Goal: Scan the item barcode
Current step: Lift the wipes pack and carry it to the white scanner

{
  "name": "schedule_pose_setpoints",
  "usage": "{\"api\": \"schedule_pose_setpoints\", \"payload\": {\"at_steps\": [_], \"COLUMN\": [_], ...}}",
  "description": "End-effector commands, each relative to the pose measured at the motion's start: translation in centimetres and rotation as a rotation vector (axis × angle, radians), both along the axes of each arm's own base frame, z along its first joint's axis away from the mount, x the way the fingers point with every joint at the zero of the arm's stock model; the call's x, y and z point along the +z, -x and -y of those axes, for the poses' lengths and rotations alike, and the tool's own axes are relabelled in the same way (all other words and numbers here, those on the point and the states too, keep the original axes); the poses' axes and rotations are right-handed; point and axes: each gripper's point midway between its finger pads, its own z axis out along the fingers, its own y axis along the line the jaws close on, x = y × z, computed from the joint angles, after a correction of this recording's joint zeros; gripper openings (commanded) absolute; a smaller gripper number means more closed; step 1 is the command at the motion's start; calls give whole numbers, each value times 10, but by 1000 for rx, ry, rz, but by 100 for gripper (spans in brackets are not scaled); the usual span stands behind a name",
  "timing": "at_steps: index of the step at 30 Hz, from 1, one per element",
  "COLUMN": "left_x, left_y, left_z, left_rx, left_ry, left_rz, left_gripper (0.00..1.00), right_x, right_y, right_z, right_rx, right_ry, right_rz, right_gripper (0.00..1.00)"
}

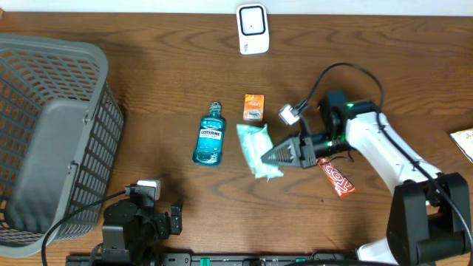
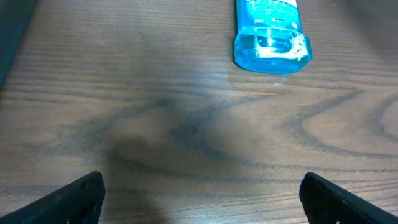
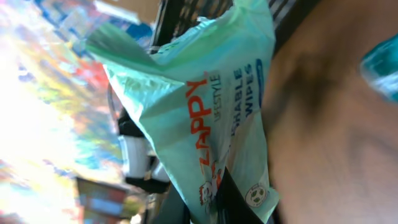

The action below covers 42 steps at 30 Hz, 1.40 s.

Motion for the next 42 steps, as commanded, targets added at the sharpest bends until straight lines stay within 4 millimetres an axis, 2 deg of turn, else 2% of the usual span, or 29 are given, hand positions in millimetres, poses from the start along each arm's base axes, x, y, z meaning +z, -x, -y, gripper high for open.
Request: {"api": "schedule_pose_setpoints", "payload": {"at_steps": [1, 6, 25, 32, 38, 42], "left_x": [-2, -2, -2, -2, -2, -2], "left_y": [1, 1, 1, 1, 1, 1], "left_z": [1, 1, 1, 1, 1, 1], "left_rx": [-3, -3, -3, -3, -3, -3], "left_ry": [6, 6, 6, 6, 6, 6], "left_rz": [-8, -8, -8, -8, -8, -8], "left_gripper": [100, 100, 99, 100, 100, 100], "right_x": [16, 19, 21, 9, 7, -8], "right_y": [12, 27, 31, 42, 43, 49], "right_z": [-10, -13, -12, -7, -7, -2], "right_rx": [29, 57, 55, 94, 98, 147], "right_ry": [-70, -38, -17, 83, 92, 157], "right_rz": [-2, -109, -172, -194, -193, -98], "right_gripper": [1, 1, 1, 1, 1, 1]}}
